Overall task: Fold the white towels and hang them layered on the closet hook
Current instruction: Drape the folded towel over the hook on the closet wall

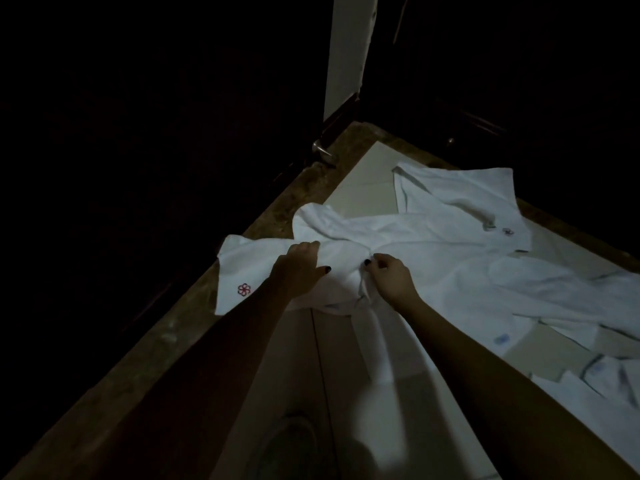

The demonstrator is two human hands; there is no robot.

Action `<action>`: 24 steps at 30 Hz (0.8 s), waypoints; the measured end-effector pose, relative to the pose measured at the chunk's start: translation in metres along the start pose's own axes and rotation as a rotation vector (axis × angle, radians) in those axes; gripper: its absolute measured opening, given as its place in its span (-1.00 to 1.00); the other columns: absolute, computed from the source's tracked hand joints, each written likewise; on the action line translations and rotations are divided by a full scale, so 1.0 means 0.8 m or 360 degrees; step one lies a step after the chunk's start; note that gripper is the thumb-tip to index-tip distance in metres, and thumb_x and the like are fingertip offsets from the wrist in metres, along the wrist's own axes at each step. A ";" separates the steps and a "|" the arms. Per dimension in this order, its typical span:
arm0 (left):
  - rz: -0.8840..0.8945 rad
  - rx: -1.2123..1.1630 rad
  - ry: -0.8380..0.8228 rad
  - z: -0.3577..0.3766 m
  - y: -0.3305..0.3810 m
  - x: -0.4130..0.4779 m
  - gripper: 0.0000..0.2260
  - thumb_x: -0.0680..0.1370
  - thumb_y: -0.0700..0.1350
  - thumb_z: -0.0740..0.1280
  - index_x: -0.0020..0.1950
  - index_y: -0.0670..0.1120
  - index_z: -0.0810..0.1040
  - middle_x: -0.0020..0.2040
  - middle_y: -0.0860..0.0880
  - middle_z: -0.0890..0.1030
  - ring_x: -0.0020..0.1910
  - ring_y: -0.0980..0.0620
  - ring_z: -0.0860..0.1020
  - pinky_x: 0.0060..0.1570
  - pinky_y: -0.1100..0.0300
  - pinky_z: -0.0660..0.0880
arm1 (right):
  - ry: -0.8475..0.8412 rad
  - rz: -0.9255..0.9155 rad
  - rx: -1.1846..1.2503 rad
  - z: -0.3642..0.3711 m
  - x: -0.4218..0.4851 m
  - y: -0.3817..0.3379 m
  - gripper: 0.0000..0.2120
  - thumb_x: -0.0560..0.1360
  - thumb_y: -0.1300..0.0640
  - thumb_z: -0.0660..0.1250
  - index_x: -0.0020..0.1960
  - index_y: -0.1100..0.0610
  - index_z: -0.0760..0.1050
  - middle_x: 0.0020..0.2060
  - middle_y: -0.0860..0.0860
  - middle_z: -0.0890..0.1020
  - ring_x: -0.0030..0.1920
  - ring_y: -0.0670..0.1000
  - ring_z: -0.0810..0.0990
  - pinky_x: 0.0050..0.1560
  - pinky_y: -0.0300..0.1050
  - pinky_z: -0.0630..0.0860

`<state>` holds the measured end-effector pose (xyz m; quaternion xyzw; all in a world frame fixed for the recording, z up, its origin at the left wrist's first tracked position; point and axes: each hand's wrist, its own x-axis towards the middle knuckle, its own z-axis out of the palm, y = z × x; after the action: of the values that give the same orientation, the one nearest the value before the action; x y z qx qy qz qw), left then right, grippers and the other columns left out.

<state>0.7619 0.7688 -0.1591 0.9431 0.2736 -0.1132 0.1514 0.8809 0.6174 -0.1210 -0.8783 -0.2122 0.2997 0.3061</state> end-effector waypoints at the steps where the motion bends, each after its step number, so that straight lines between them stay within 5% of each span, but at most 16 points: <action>1: -0.0034 -0.0073 -0.0017 0.006 -0.001 0.005 -0.44 0.63 0.12 0.20 0.52 -0.17 0.21 0.41 -0.20 0.37 0.37 -0.19 0.35 0.27 -0.06 0.37 | -0.0004 0.0005 0.0068 0.002 0.007 0.002 -0.78 0.62 0.15 0.26 0.11 0.29 0.56 -0.07 0.14 0.59 0.01 0.11 0.54 -0.10 -0.18 0.34; 3: -0.0068 -0.0103 -0.0042 0.011 -0.004 0.012 -0.54 0.61 0.08 0.26 0.38 -0.20 0.38 0.30 -0.23 0.44 0.31 -0.22 0.39 0.22 -0.07 0.40 | -0.0034 0.0045 0.0177 0.010 0.015 0.000 -0.86 0.59 0.15 0.31 -0.07 0.21 0.53 -0.18 0.11 0.52 -0.11 0.04 0.48 -0.18 -0.20 0.34; 6: -0.0051 -0.0209 -0.0007 -0.001 -0.007 0.015 -0.74 0.63 -0.05 0.26 0.13 -0.23 0.55 0.11 -0.21 0.58 0.16 -0.19 0.50 0.05 0.03 0.42 | -0.0032 0.0051 0.0219 0.013 0.021 -0.016 -0.73 0.56 0.20 0.33 -0.28 0.23 0.36 -0.33 0.16 0.39 -0.29 0.04 0.36 -0.30 -0.15 0.25; 9: -0.0223 -0.0818 -0.0069 -0.053 -0.001 0.003 -0.68 0.56 -0.19 0.08 -0.11 -0.18 0.64 -0.13 -0.10 0.63 -0.08 0.00 0.61 -0.13 0.21 0.45 | -0.0009 0.0003 0.0377 -0.007 0.016 -0.047 -0.74 0.59 0.23 0.26 -0.26 0.19 0.31 -0.36 0.11 0.34 -0.29 0.02 0.34 -0.22 -0.13 0.28; 11: -0.0227 -0.1267 0.0075 -0.083 -0.007 -0.001 -0.74 0.47 -0.28 0.20 -0.26 -0.11 0.66 -0.35 0.08 0.54 -0.35 0.20 0.51 -0.32 0.38 0.39 | -0.0023 -0.0031 0.0448 -0.031 0.003 -0.076 -0.72 0.61 0.23 0.20 -0.26 0.15 0.26 -0.36 0.06 0.33 -0.30 0.00 0.33 -0.23 -0.11 0.28; 12: -0.0296 -0.1437 -0.0119 -0.105 0.001 -0.014 -0.75 0.53 -0.35 0.20 -0.14 -0.20 0.66 -0.31 0.06 0.53 -0.32 0.20 0.48 -0.28 0.39 0.40 | -0.0030 -0.0074 0.0434 -0.045 -0.008 -0.094 -0.72 0.62 0.23 0.18 -0.25 0.13 0.25 -0.36 0.05 0.32 -0.31 -0.02 0.31 -0.26 -0.11 0.26; 15: -0.0184 -0.1753 -0.0030 -0.173 0.006 -0.025 -0.84 0.57 -0.29 0.33 0.10 -0.36 0.53 -0.11 -0.25 0.58 -0.16 0.08 0.54 -0.09 0.13 0.45 | -0.0048 -0.0242 0.0338 -0.100 -0.048 -0.160 -0.77 0.62 0.23 0.18 -0.22 0.16 0.30 -0.35 0.04 0.32 -0.33 -0.06 0.29 -0.30 -0.17 0.23; 17: -0.0035 -0.1890 -0.0214 -0.246 0.022 -0.053 -0.65 0.46 -0.11 0.49 0.15 -0.23 0.51 -0.03 -0.18 0.65 -0.24 0.26 0.56 -0.17 0.33 0.47 | -0.0052 -0.0320 0.0285 -0.145 -0.078 -0.211 -0.76 0.62 0.25 0.17 -0.23 0.16 0.34 -0.35 0.06 0.36 -0.34 -0.06 0.31 -0.32 -0.22 0.26; 19: 0.0006 -0.1930 -0.0132 -0.323 0.045 -0.089 -0.60 0.53 -0.12 0.41 0.33 -0.19 0.45 0.27 -0.21 0.56 0.02 0.20 0.59 0.03 0.36 0.51 | -0.0075 -0.0349 0.0270 -0.195 -0.111 -0.266 -0.79 0.63 0.26 0.16 -0.19 0.23 0.40 -0.30 0.13 0.42 -0.28 -0.01 0.37 -0.25 -0.17 0.31; 21: 0.0045 -0.1942 -0.0024 -0.394 0.065 -0.125 -0.59 0.59 -0.18 0.33 0.42 -0.22 0.40 0.36 -0.19 0.48 0.28 0.01 0.51 0.28 0.15 0.47 | -0.0130 -0.0354 0.0293 -0.247 -0.145 -0.320 -0.80 0.62 0.26 0.17 -0.17 0.23 0.42 -0.27 0.10 0.45 -0.25 -0.03 0.40 -0.23 -0.18 0.34; 24: 0.0095 -0.1935 -0.0040 -0.511 0.101 -0.173 -0.64 0.64 -0.25 0.23 0.45 -0.20 0.38 0.31 -0.11 0.51 0.23 0.11 0.50 0.07 0.40 0.50 | -0.0169 -0.0378 0.0307 -0.329 -0.205 -0.398 -0.74 0.61 0.27 0.18 -0.24 0.09 0.39 -0.32 -0.01 0.44 -0.29 -0.09 0.39 -0.24 -0.21 0.32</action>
<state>0.7455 0.7793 0.2791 0.6935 0.2609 0.0566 0.6692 0.8737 0.6484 0.3224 -0.7965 -0.3007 0.3264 0.4107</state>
